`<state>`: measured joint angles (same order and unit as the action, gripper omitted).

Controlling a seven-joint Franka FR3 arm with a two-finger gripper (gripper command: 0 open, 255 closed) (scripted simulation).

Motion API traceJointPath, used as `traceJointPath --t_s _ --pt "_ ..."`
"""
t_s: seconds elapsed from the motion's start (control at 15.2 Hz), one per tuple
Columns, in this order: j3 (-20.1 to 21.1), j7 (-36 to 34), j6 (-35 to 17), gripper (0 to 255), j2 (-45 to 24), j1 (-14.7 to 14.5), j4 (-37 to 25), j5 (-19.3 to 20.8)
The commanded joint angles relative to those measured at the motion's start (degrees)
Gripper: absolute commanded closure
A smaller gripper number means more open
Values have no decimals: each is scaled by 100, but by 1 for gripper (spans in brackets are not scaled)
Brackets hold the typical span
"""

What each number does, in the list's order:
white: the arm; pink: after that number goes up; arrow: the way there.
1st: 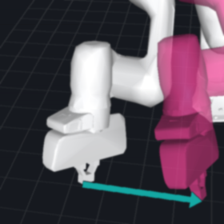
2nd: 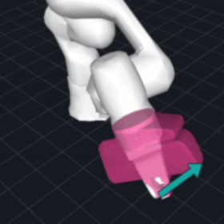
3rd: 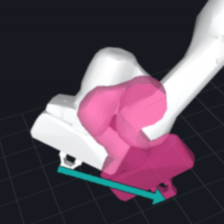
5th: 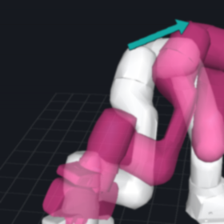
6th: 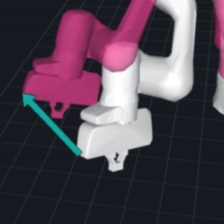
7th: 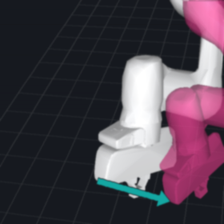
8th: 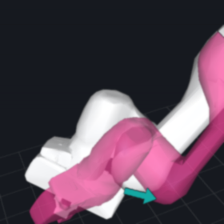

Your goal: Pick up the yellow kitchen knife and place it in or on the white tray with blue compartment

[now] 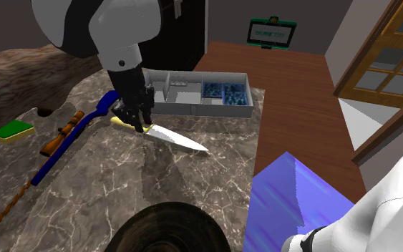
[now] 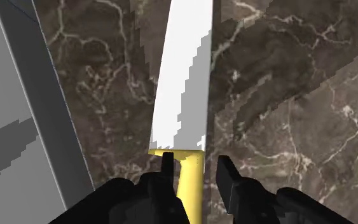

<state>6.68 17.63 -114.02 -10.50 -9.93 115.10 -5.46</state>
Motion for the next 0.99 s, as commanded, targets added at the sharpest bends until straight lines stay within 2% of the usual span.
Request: traceJointPath --t_s 0.0,0.07,0.13,0.59,0.92 --pt "22 898 -1256 0 857 149 1147 -407" --pt "-53 2112 -2448 0 1589 194 2182 -1161" --pt "-382 3699 -3453 0 2130 -69 3014 -2337" --pt "-380 3957 -3978 0 1553 -268 2954 -2695" --pt "-374 3983 -4019 0 1503 -279 2945 -2730"
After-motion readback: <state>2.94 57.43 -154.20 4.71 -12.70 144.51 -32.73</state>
